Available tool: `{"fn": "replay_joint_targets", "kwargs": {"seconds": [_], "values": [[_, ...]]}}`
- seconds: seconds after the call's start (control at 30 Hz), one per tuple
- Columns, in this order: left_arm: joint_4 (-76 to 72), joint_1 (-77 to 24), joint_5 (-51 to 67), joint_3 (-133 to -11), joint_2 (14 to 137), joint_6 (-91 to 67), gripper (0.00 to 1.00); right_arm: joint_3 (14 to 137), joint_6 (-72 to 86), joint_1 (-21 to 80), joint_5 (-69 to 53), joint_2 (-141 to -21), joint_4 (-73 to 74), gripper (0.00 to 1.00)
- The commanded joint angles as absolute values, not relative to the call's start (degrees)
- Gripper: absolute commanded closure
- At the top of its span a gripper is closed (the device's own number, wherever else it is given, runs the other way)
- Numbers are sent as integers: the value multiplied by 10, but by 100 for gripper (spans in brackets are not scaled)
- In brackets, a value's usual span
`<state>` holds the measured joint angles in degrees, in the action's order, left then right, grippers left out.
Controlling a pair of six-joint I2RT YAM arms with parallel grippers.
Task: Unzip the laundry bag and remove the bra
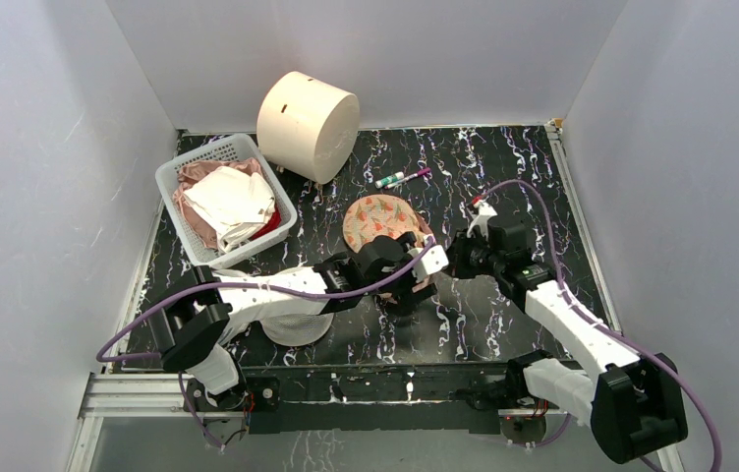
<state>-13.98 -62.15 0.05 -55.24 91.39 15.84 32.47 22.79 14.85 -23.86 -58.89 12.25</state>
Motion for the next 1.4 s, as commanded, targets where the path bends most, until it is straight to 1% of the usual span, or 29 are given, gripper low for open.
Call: {"fn": "replay_joint_targets", "kwargs": {"seconds": [0.0, 0.07, 0.1, 0.17, 0.27, 0.33, 0.43, 0.6, 0.73, 0.83, 0.87, 1.0, 1.1, 1.23, 1.37], "values": [[-133, -628, 18, -571, 897, 158, 20, 323, 264, 212, -199, -573, 97, 100], [-135, -630, 15, -569, 895, 159, 21, 322, 273, 229, -193, -574, 93, 100], [-134, -631, 11, -569, 896, 161, 24, 322, 277, 236, -189, -575, 91, 100], [-132, -632, -3, -571, 899, 162, 33, 323, 282, 250, -179, -574, 90, 100], [-125, -632, -43, -576, 902, 162, 50, 326, 283, 258, -170, -569, 95, 100], [-127, -632, -69, -574, 901, 166, 57, 329, 285, 258, -168, -566, 100, 100], [-128, -632, -85, -572, 901, 173, 64, 333, 288, 259, -167, -559, 101, 100], [-127, -632, -87, -573, 900, 177, 87, 332, 282, 258, -150, -557, 107, 100], [-140, -632, -98, -565, 888, 183, 100, 321, 287, 259, -119, -549, 108, 100], [-160, -632, -96, -550, 870, 191, 100, 305, 293, 258, -83, -541, 103, 100], [-175, -633, -91, -536, 853, 198, 100, 315, 278, 256, -55, -558, 122, 100], [-181, -637, -95, -530, 847, 206, 100, 342, 251, 221, -34, -597, 148, 100], [-179, -637, -98, -532, 847, 209, 100, 348, 231, 160, -63, -624, 134, 100], [-181, -637, -99, -530, 849, 213, 100, 352, 213, 81, -141, -673, 100, 100], [-180, -637, -103, -531, 854, 216, 100, 366, 202, 74, -198, -705, 99, 100]]}}
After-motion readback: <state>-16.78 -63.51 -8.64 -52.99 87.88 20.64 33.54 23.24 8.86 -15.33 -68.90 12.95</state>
